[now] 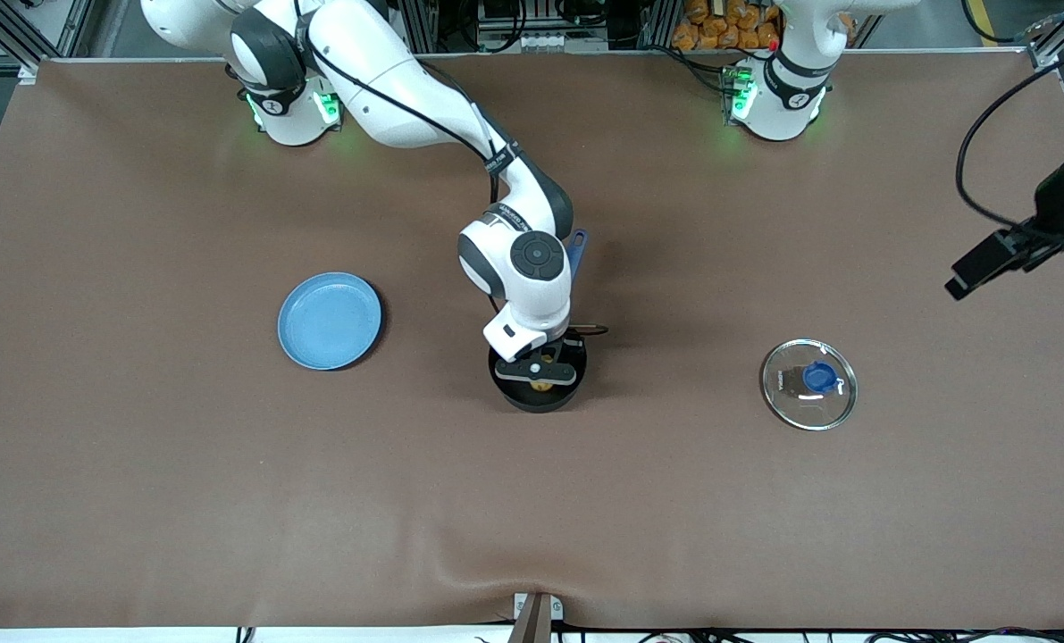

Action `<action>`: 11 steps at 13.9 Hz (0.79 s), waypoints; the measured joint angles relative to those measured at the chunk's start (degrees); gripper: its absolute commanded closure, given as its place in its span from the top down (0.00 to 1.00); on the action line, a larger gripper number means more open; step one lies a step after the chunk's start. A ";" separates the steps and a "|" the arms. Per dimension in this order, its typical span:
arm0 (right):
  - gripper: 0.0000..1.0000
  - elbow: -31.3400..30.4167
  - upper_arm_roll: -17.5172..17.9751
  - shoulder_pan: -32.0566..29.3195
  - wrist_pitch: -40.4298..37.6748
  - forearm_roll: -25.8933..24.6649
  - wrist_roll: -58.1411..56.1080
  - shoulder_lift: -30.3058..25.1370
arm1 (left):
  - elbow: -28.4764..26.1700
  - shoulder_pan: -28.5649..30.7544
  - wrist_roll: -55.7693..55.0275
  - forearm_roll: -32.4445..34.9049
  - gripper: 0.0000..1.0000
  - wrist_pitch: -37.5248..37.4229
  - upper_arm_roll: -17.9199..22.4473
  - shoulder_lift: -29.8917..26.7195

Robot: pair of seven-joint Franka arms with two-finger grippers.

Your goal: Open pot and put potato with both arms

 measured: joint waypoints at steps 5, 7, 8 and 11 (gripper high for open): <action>1.00 2.40 -0.82 -0.33 -5.76 0.42 0.31 -2.50 | -0.07 1.04 7.47 -0.24 1.00 -4.47 -0.27 -3.39; 1.00 3.10 -1.28 -0.89 -12.47 0.42 0.30 -5.78 | -1.51 1.69 8.06 -0.90 1.00 -5.43 -1.09 -3.96; 1.00 3.31 -1.38 -1.44 -15.00 0.42 0.15 -7.84 | -2.62 1.73 8.09 -1.02 1.00 -5.51 -1.29 -4.36; 1.00 2.95 -1.50 -4.77 -21.69 0.42 -1.72 -16.09 | -4.27 1.77 8.11 -1.06 1.00 -5.51 -1.48 -5.18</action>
